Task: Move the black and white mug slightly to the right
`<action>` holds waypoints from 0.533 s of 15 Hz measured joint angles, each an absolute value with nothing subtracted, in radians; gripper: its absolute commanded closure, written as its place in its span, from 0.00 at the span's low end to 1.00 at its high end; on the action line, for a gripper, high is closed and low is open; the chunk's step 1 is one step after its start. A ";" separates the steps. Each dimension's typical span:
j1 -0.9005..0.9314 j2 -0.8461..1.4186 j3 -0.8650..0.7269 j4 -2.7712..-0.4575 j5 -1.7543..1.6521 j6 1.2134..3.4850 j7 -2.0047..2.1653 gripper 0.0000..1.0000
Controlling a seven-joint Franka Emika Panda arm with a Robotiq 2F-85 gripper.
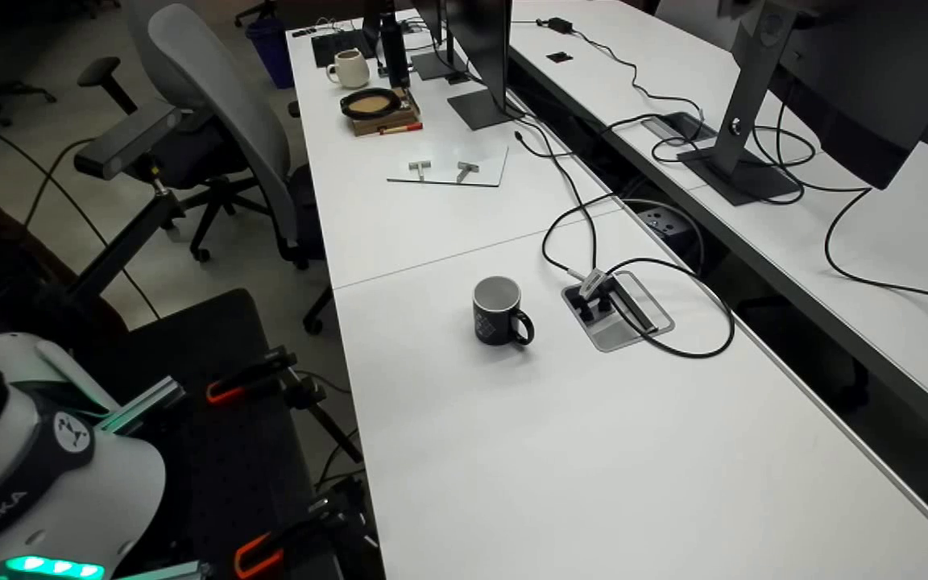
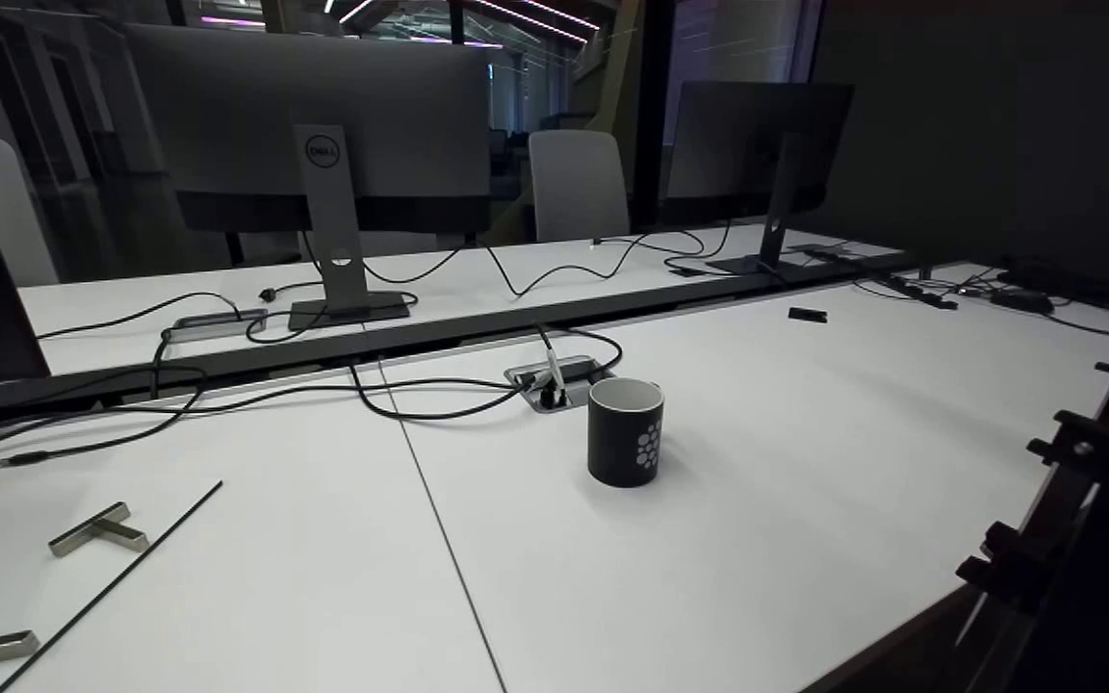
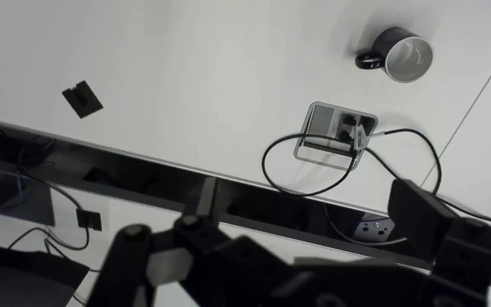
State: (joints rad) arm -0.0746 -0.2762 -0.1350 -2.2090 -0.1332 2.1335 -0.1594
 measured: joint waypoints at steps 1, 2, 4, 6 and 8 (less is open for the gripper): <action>-0.075 -0.251 -0.123 -2.203 -0.136 2.119 -0.111 0.00; -0.076 -0.226 -0.113 -2.196 -0.140 2.106 -0.066 0.00; -0.078 -0.173 -0.097 -2.180 -0.162 2.081 0.024 0.00; -0.079 -0.116 -0.087 -2.160 -0.188 2.050 0.112 0.00; -0.079 -0.062 -0.083 -2.138 -0.203 2.016 0.195 0.00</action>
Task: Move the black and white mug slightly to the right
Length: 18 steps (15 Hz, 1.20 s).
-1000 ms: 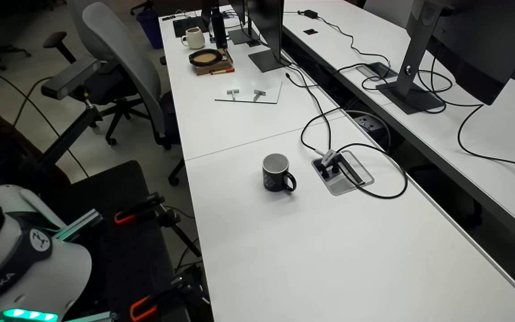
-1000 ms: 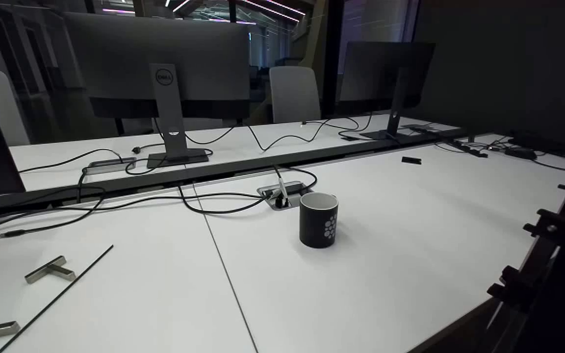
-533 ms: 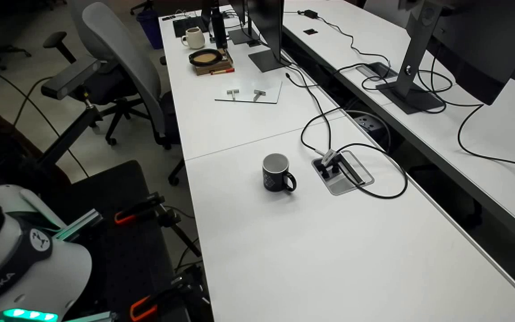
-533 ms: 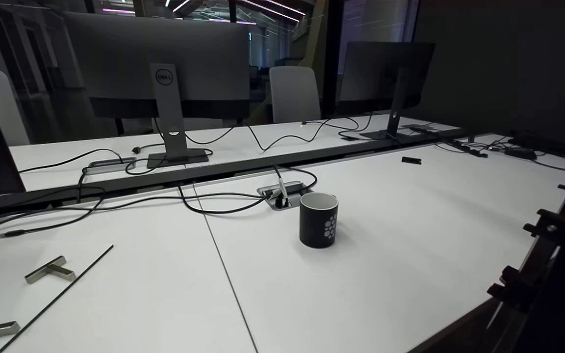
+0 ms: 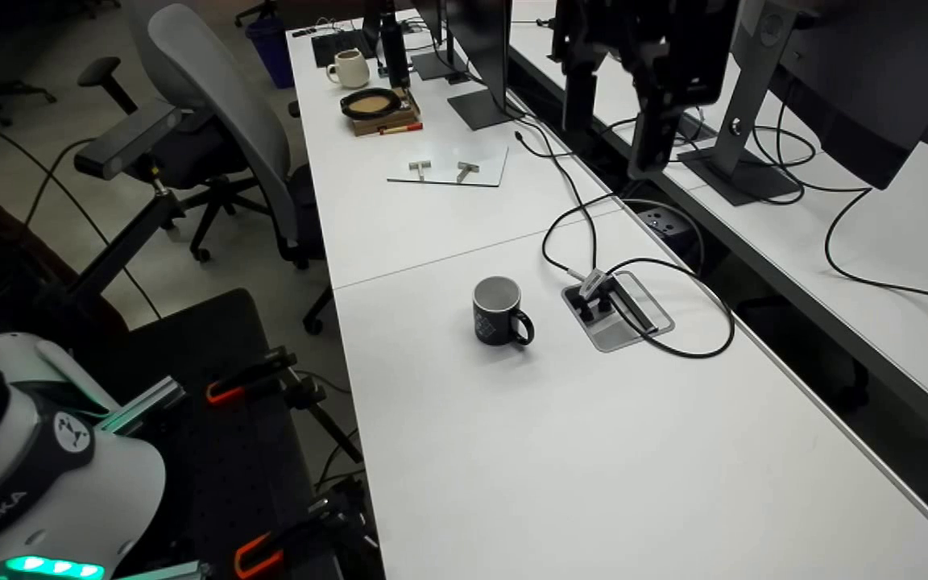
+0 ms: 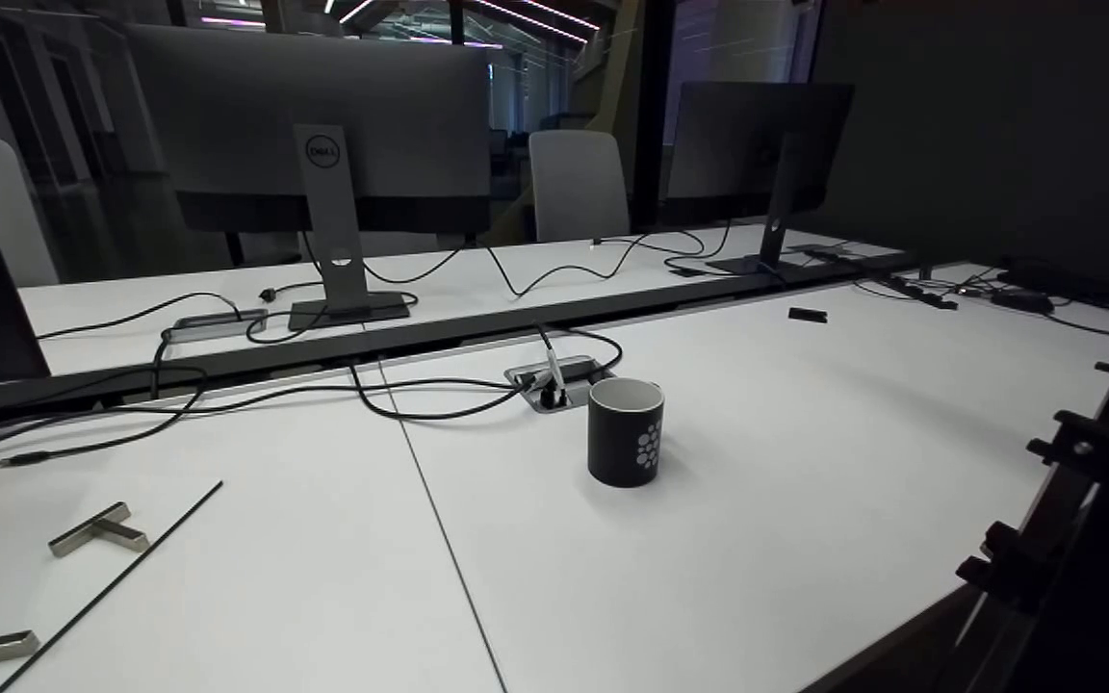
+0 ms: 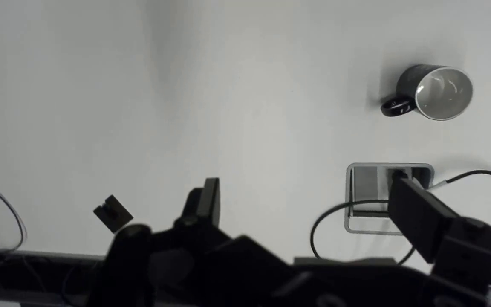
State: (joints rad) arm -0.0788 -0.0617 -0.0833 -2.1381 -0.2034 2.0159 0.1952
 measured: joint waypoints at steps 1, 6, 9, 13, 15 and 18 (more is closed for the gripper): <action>-0.079 -0.035 -0.083 -2.127 -0.208 1.999 0.232 0.00; -0.073 0.074 -0.080 -2.073 -0.218 1.954 0.382 0.00; -0.067 0.098 -0.079 -2.052 -0.218 1.955 0.393 0.00; -0.067 0.098 -0.079 -2.049 -0.218 1.955 0.396 0.00; -0.063 0.104 -0.079 -2.050 -0.216 1.958 0.439 0.00; -0.046 0.132 -0.072 -2.052 -0.206 1.965 0.546 0.00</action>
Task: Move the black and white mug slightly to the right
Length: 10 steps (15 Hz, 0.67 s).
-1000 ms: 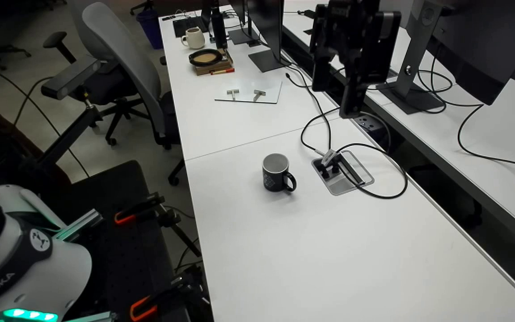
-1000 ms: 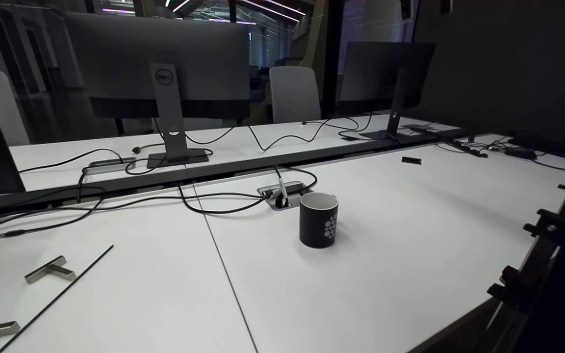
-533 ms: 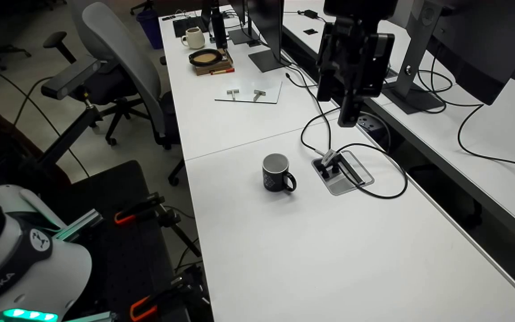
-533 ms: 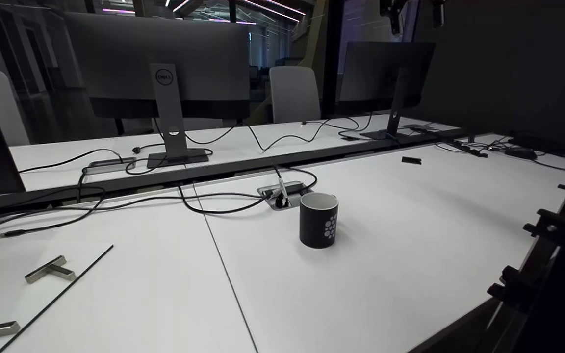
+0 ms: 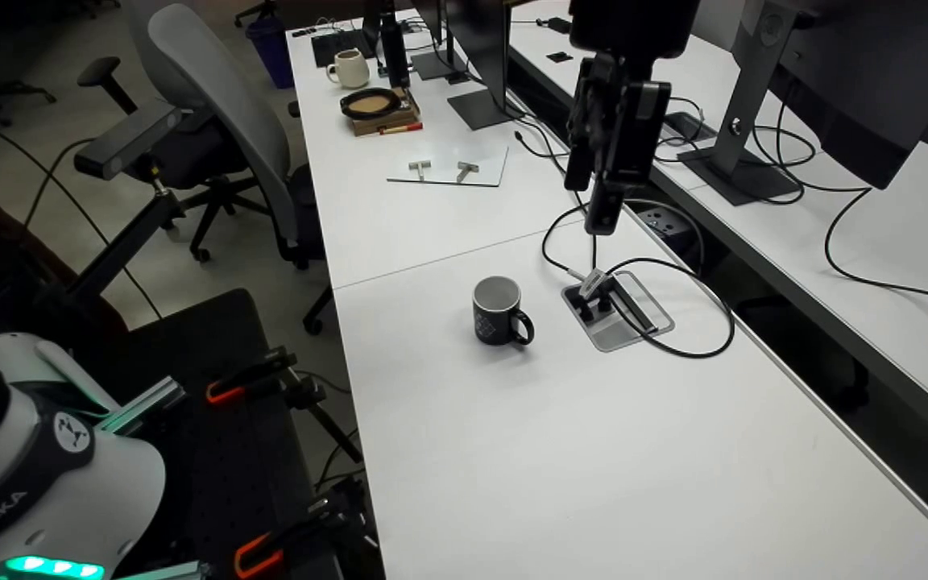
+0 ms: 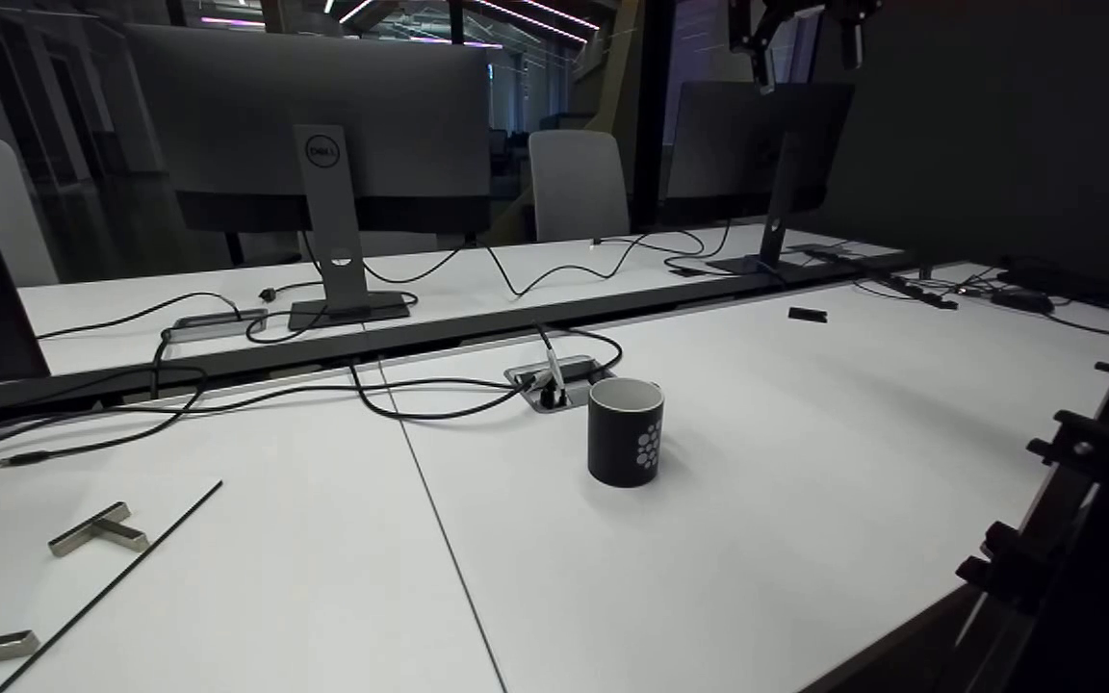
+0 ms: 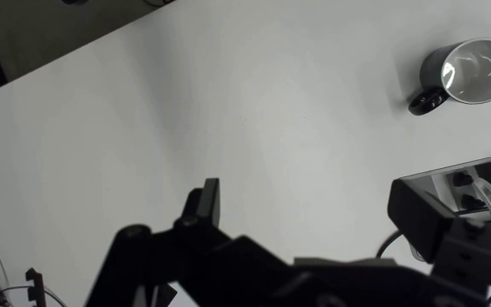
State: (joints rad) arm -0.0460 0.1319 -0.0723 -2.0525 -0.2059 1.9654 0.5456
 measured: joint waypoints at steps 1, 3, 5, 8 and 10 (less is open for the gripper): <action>-0.038 0.145 -0.070 -2.053 -0.201 1.973 0.593 0.00; -0.017 0.172 -0.066 -2.053 -0.200 2.000 0.694 0.00; 0.005 0.200 -0.065 -2.053 -0.202 2.041 0.805 0.00; 0.033 0.249 -0.067 -2.053 -0.228 2.097 0.970 0.00; 0.047 0.289 -0.072 -2.051 -0.249 2.112 1.061 0.00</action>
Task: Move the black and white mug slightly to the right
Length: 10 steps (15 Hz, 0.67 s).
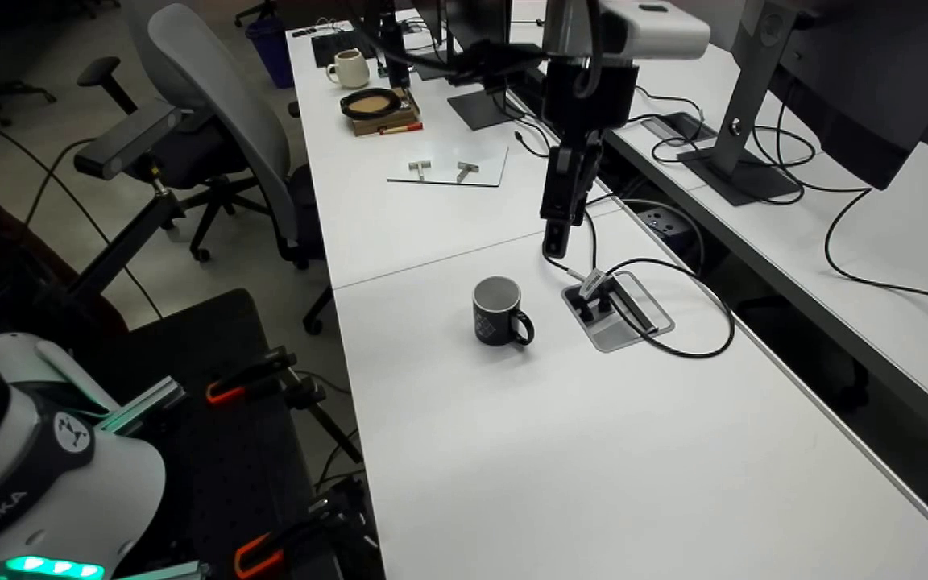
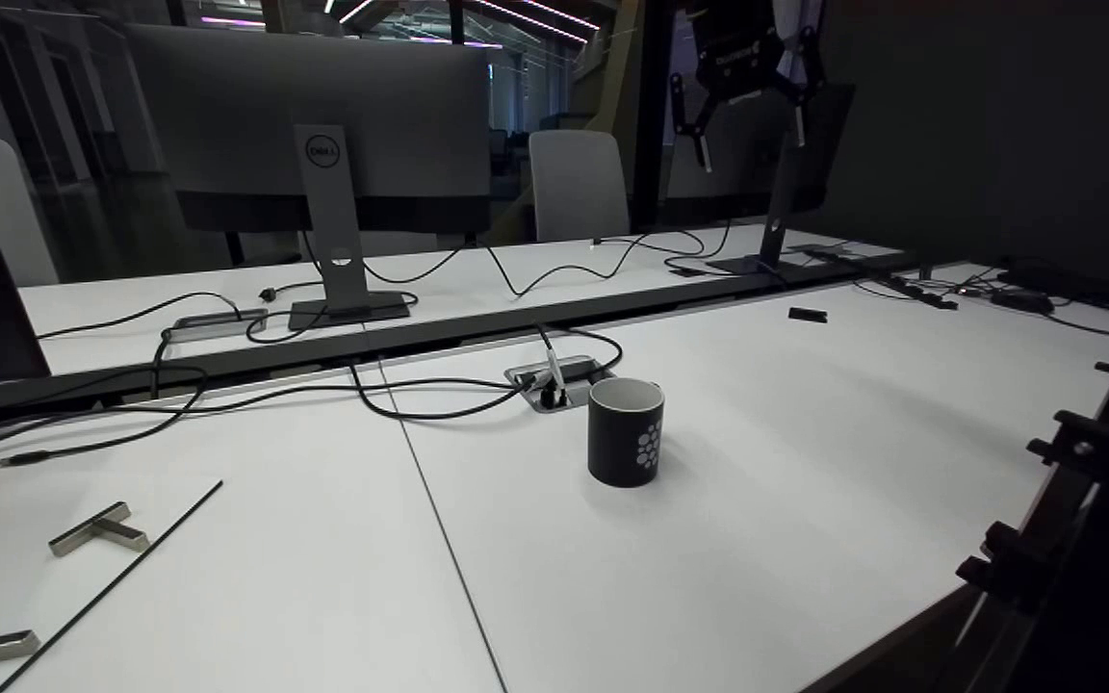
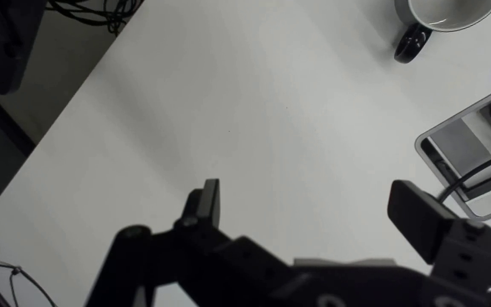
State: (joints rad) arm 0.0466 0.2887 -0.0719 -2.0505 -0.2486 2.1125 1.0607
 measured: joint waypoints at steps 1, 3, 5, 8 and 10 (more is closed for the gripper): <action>0.051 0.312 -0.074 -2.048 -0.253 2.115 1.095 0.00; 0.058 0.361 -0.074 -2.040 -0.253 2.115 1.125 0.00; 0.059 0.380 -0.074 -2.038 -0.253 2.116 1.126 0.00; 0.059 0.371 -0.075 -2.037 -0.253 2.116 1.126 0.00; 0.059 0.371 -0.076 -2.037 -0.253 2.116 1.126 0.00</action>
State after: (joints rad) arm 0.0591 0.3707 -0.0755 -2.0374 -0.2525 2.1163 1.1258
